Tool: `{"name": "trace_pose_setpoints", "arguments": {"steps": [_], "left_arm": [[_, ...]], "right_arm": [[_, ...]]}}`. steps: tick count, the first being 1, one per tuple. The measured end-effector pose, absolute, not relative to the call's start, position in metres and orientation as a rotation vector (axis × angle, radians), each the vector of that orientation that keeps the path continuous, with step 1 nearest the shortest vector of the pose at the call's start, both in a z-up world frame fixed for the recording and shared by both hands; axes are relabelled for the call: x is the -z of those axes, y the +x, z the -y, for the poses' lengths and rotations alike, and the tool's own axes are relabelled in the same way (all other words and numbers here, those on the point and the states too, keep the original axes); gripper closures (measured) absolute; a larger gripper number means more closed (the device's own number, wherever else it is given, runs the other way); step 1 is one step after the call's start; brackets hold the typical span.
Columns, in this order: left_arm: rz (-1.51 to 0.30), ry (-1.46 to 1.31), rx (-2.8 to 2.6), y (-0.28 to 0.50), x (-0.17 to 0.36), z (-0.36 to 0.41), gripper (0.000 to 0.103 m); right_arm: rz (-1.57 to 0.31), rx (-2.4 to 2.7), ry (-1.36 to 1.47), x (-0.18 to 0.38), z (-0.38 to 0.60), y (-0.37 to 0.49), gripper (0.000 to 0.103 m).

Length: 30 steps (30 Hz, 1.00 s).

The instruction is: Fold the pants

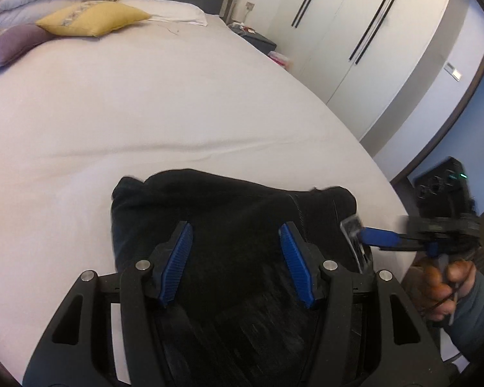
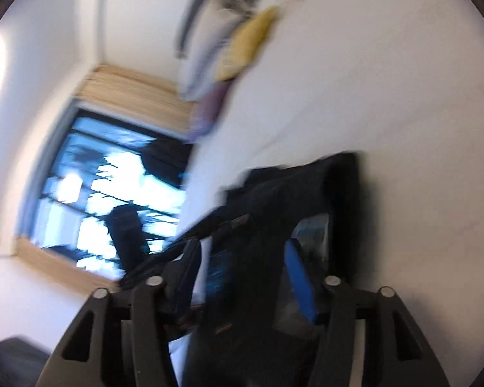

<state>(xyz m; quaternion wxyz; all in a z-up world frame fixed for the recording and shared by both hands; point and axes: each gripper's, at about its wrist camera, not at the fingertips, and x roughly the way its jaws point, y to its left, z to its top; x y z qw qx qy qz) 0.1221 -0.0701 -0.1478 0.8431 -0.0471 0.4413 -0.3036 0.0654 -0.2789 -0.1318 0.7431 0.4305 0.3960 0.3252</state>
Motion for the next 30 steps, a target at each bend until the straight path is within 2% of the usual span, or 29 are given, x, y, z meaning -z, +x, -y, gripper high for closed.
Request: {"name": "trace_pose_setpoints", "arguments": {"steps": [1,3,5,6,8,9,12,18,20,30], "left_arm": [[-0.929,-0.097,0.610,0.113,0.143,0.069,0.046],[-0.932,-0.087,0.589,0.102,0.142,0.066,0.041],[-0.937,-0.047,0.556,0.095,0.151,0.068,0.041],[-0.936,-0.040,0.551,0.090,0.152,0.070,0.041],[-0.942,-0.033,0.539,0.088,0.158,0.075,0.041],[-0.939,-0.027,0.534,0.087,0.158,0.080,0.041],[-0.939,-0.017,0.524,0.090,0.156,0.080,0.041],[-0.937,-0.032,0.517,0.092,0.158,0.078,0.041],[-0.935,-0.033,0.515,0.086,0.157,0.078,0.041],[-0.913,-0.033,0.494,0.072,0.127,0.060,0.041]], "right_arm": [[-0.843,-0.756,0.948,0.124,0.275,0.054,0.031],[-0.827,-0.848,0.948,0.119,0.257,0.032,0.026],[-0.888,-0.856,0.928,0.135,0.242,0.020,0.022],[-0.939,-0.818,0.916,0.150,0.237,0.017,0.022],[-0.978,-0.754,0.923,0.172,0.235,0.012,0.035],[-0.939,-0.745,0.942,0.177,0.241,0.008,0.041],[-0.934,-0.732,1.002,0.180,0.255,0.009,0.041],[-0.936,-0.655,0.953,0.168,0.269,-0.007,0.035],[-0.933,-0.596,0.934,0.161,0.287,-0.018,0.025],[-0.891,-0.498,0.900,0.146,0.314,0.003,0.022]]}}
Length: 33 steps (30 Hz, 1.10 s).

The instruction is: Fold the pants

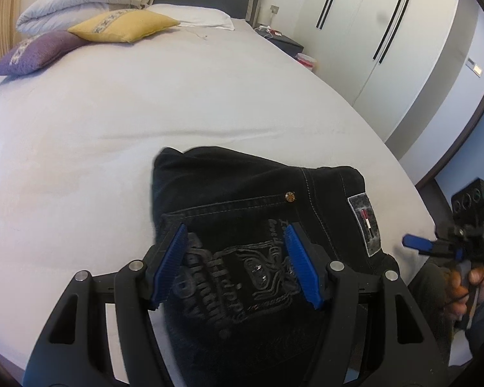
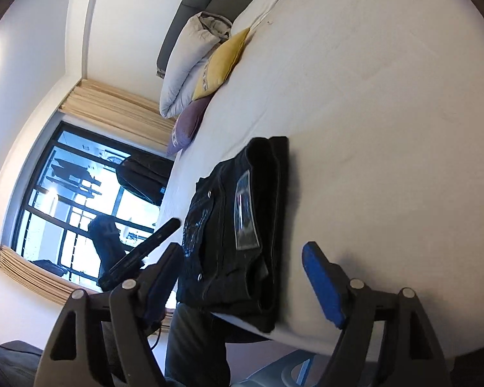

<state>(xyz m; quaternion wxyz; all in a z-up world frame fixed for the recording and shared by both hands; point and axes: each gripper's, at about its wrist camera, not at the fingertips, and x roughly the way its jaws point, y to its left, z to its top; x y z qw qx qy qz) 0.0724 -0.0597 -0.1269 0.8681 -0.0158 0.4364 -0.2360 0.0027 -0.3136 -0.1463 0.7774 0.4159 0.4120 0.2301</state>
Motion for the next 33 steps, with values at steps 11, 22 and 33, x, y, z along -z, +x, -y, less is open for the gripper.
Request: {"name": "trace_pose_setpoints", "arguments": {"steps": [11,22,33], "left_arm": [[-0.979,-0.088,0.359,0.079,0.137,-0.036,0.019],[-1.129,-0.186,0.532,0.095,0.172,-0.016,0.019],[-1.171,-0.092,0.609,0.100,0.172,0.025,0.067]], "right_arm": [[-1.054,-0.536,0.774,0.165,0.281,0.070,0.019],[-1.101,-0.532,0.704,0.169,0.259,0.093,0.017],[-1.161,-0.439,0.457,0.154,0.240,0.100,0.062]]}}
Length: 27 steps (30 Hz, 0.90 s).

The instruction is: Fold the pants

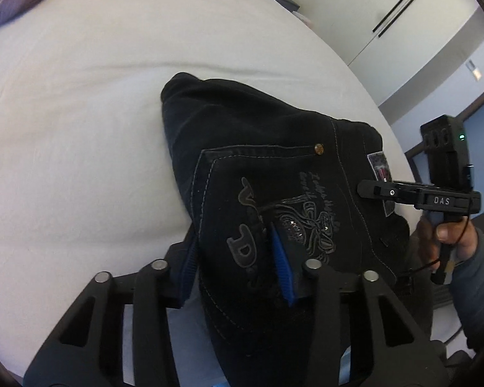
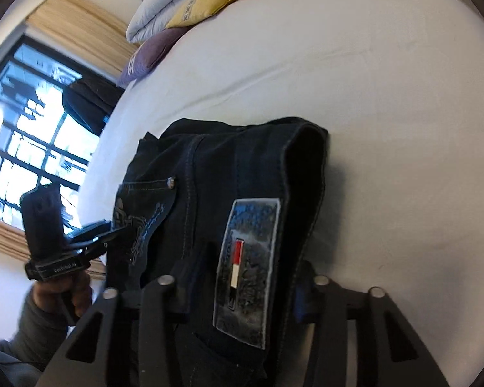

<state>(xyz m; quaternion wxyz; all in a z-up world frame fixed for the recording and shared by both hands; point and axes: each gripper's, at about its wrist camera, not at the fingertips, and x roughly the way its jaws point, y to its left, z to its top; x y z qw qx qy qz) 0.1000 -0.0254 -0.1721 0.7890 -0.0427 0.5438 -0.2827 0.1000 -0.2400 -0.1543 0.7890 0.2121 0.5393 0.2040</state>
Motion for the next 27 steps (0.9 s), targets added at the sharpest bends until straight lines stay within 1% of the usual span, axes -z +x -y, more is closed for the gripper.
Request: {"name": "trace_pose_setpoints", "arguments": {"steps": [4,6,12,16,19,22,27], "left_arm": [[-1.140,-0.078,0.600,0.094,0.159,0.030,0.077],[-1.106,-0.075,0.603,0.093,0.143,0.032,0.079],[-0.940,0.002,0.598,0.112,0.081,0.047,0.080],[-0.895,0.034,0.577,0.146,0.065,0.059,0.080],[-0.904,0.042,0.543,0.174,0.073,0.070,0.080],[-0.925,0.063,0.525,0.196,0.095,0.090,0.079],[-0.989,0.064,0.486,0.223,0.141,0.114,0.079]], "right_arm": [[-1.120,-0.431,0.363,0.137,0.232,0.095,0.075],[-1.078,-0.443,0.341,0.119,0.229,0.092,0.078],[-0.937,-0.441,0.228,0.064,0.231,0.106,0.079],[-0.878,-0.414,0.206,0.046,0.247,0.138,0.079],[-0.872,-0.388,0.209,0.049,0.259,0.170,0.079],[-0.900,-0.363,0.227,0.064,0.272,0.198,0.079],[-0.980,-0.332,0.256,0.107,0.274,0.230,0.079]]}}
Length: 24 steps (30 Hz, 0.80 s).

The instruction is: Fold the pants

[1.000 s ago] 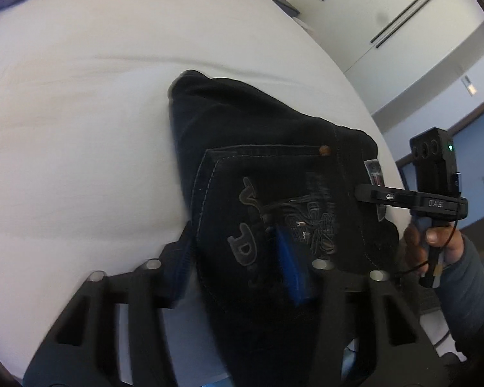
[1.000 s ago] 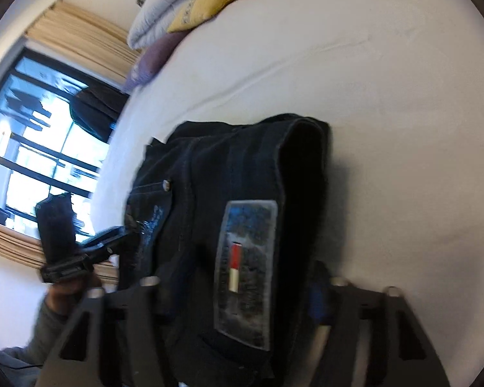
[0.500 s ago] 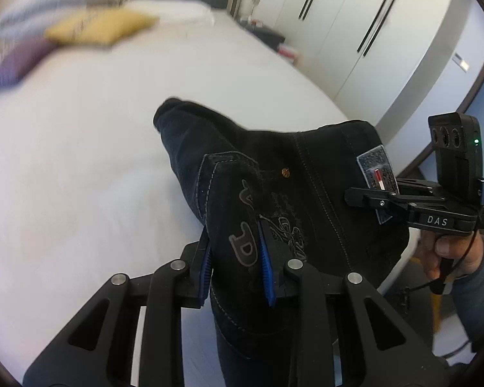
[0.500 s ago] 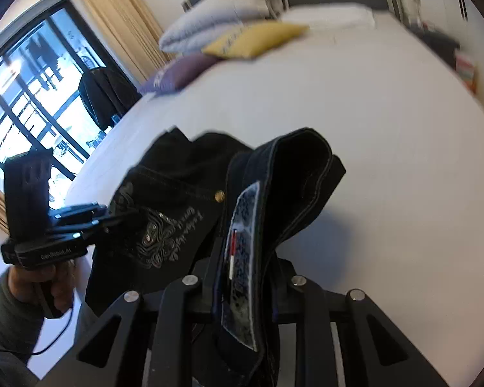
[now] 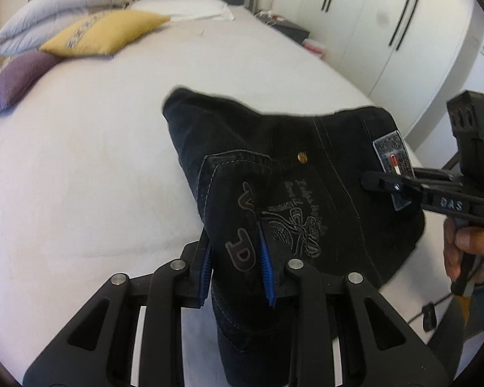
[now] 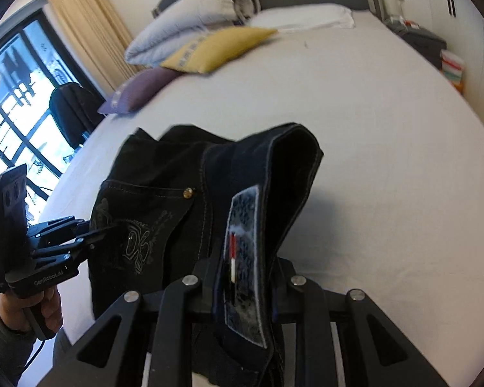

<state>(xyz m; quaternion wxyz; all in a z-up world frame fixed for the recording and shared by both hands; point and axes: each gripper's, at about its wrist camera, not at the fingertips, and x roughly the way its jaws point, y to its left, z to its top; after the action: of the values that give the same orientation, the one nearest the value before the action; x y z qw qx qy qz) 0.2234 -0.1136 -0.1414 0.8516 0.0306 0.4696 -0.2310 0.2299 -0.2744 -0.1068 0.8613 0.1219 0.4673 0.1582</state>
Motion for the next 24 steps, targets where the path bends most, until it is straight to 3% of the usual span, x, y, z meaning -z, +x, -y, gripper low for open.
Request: {"name": "trace_pose_setpoints", "arguments": {"steps": [3,10,12,15,17,18,24], "left_arm": [[-0.999,0.051,0.475,0.232,0.160,0.114,0.076],[-1.001,0.054,0.439,0.234,0.172,0.114,0.061],[-0.989,0.060,0.417,0.233,0.164,0.109,0.055],[-0.928,0.070,0.382,0.229,0.147,0.105,0.034],[-0.875,0.068,0.356,0.221,0.130,0.099,0.009],[-0.850,0.067,0.347,0.216,0.123,0.097,0.002],[-0.643,0.098,0.267,0.152,0.055,0.091,0.000]], "right_arm": [[-1.001,-0.319,0.304,0.123,0.284,0.233,0.078],[-1.065,-0.280,0.340,0.140,0.300,0.228,0.044],[-1.049,-0.263,0.358,0.138,0.305,0.220,0.043],[-1.021,-0.236,0.370,0.131,0.315,0.204,0.037],[-0.983,-0.201,0.348,0.118,0.318,0.193,0.036],[-0.943,-0.185,0.325,0.105,0.319,0.180,0.036],[-0.693,-0.118,0.188,0.032,0.308,0.125,0.012]]}}
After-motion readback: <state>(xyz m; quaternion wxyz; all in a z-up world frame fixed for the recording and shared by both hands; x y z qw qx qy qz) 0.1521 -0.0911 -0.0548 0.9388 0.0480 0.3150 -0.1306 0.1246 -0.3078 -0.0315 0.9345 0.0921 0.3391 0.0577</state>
